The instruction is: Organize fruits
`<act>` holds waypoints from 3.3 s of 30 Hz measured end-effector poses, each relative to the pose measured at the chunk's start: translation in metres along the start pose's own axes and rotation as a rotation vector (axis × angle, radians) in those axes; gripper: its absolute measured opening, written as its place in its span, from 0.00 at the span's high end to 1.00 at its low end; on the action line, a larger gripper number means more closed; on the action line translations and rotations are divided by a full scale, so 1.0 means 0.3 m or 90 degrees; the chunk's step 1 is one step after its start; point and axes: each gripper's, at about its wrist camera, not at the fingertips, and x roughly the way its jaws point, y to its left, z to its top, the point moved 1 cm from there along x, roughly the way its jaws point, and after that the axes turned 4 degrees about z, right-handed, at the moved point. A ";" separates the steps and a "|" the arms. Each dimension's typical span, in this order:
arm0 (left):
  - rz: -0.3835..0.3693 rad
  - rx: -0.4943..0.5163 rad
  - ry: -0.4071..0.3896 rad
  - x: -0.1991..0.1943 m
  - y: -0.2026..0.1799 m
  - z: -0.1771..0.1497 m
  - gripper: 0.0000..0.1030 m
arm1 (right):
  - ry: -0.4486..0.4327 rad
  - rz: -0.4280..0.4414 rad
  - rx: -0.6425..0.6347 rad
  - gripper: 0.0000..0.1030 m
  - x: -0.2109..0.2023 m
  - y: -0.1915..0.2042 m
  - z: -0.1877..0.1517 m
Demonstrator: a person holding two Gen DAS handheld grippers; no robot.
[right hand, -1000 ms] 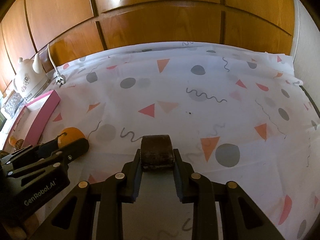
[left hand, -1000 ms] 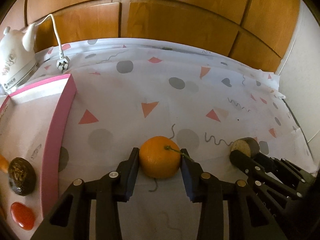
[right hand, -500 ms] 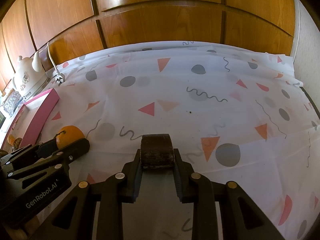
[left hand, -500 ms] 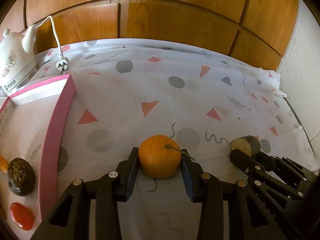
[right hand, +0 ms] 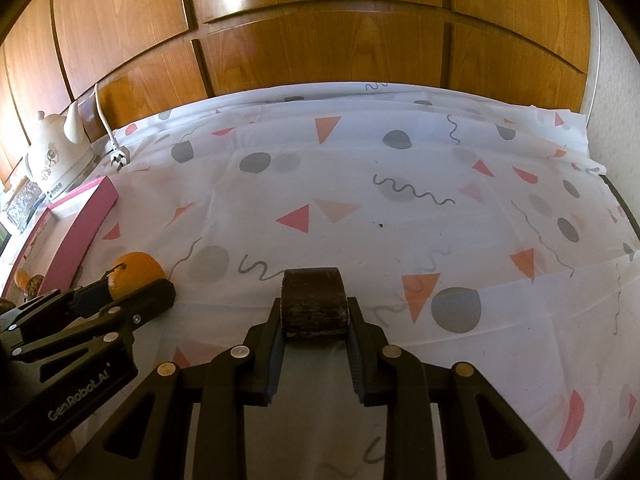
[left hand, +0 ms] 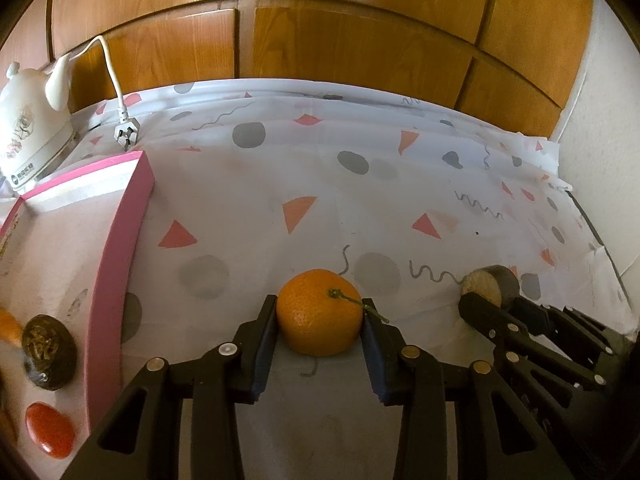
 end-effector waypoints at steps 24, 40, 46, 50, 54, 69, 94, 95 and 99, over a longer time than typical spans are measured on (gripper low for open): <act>0.072 -0.059 -0.064 -0.340 0.203 -0.060 0.62 | 0.020 -0.001 -0.044 0.74 -0.012 0.088 0.023; 0.182 -0.172 -0.077 -0.437 0.527 -0.158 0.61 | 0.015 0.229 -0.159 0.74 -0.083 0.594 0.157; 0.189 -0.188 -0.091 -0.472 0.561 -0.183 0.52 | 0.032 0.252 -0.192 0.74 -0.047 0.727 0.189; 0.191 -0.197 -0.105 -0.501 0.578 -0.182 0.48 | 0.053 0.266 -0.208 0.72 -0.018 0.795 0.188; 0.193 -0.207 -0.115 -0.526 0.595 -0.188 0.39 | 0.048 0.276 -0.207 0.68 -0.036 0.812 0.178; 0.220 -0.208 -0.133 -0.578 0.587 -0.209 0.12 | -0.003 0.233 -0.185 0.68 -0.164 0.702 0.073; 0.239 -0.190 -0.175 -0.663 0.519 -0.216 0.00 | -0.060 0.151 -0.205 0.66 -0.278 0.653 -0.064; 0.239 -0.189 -0.177 -0.665 0.517 -0.216 0.00 | -0.061 0.152 -0.206 0.66 -0.280 0.653 -0.065; 0.250 -0.184 -0.182 -0.674 0.513 -0.218 0.00 | -0.062 0.154 -0.208 0.66 -0.283 0.655 -0.066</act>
